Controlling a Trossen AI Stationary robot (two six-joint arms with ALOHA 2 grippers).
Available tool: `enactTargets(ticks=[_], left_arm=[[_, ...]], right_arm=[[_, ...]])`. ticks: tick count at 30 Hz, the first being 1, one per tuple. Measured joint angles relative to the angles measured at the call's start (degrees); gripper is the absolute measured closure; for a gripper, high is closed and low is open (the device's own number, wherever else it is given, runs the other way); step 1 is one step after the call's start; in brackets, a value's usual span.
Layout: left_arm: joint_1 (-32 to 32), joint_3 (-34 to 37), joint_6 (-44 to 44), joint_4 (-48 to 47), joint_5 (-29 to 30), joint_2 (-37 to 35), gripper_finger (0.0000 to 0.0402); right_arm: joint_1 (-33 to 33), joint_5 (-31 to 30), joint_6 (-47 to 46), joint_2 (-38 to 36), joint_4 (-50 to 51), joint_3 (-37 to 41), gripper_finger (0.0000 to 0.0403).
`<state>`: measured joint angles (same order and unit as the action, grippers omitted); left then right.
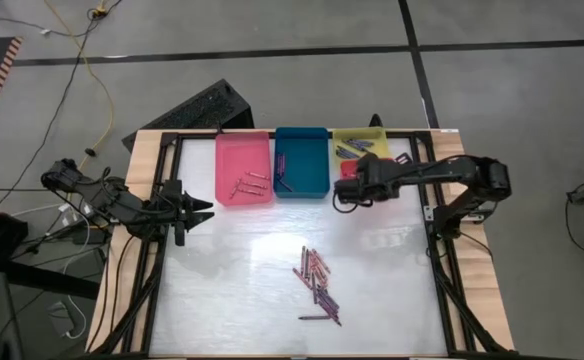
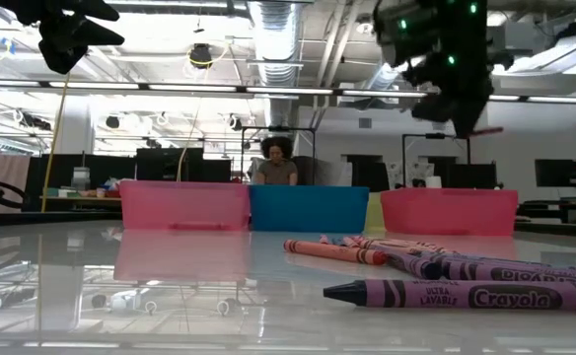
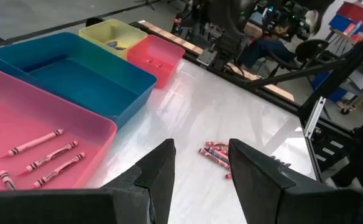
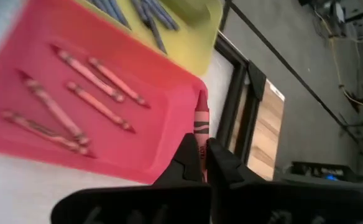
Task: Sort crayons
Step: Put the red crayon into the red bin
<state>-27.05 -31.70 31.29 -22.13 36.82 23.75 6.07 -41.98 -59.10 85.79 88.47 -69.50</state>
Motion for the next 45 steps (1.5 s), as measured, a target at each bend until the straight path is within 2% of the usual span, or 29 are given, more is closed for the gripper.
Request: enactTargets(ticks=[8, 15, 20, 27, 35, 45], left_arm=[[-0.02, 0.00, 0.00, -0.05, 0.02, 0.00, 0.0262], [-0.02, 0.00, 0.65, -0.07, 0.02, 0.00, 0.0262], [-0.01, 0.00, 1.15, -0.88, 0.01, -0.02, 0.0262], [-0.02, 0.00, 1.51, -1.44, 0.02, -0.02, 0.0262], [-0.02, 0.00, 2.14, -1.42, 0.02, 0.00, 0.0262], [-0.01, 0.00, 2.37, -1.42, 0.02, -0.02, 0.0262]], right_arm=[[5.77, 2.77, 8.97, -1.23, -11.29, 7.84, 0.0401], [11.80, 4.41, 19.65, -1.21, -23.92, 11.63, 0.0401], [15.44, 9.20, 26.34, -1.19, -31.68, 13.61, 0.0401], [17.20, 13.82, 32.53, -1.19, -35.83, 13.67, 0.0401], [18.14, 14.97, 35.68, -1.19, -37.42, 13.67, 0.0399], [18.41, 16.79, 36.71, -1.19, -38.09, 13.64, 0.0337]])
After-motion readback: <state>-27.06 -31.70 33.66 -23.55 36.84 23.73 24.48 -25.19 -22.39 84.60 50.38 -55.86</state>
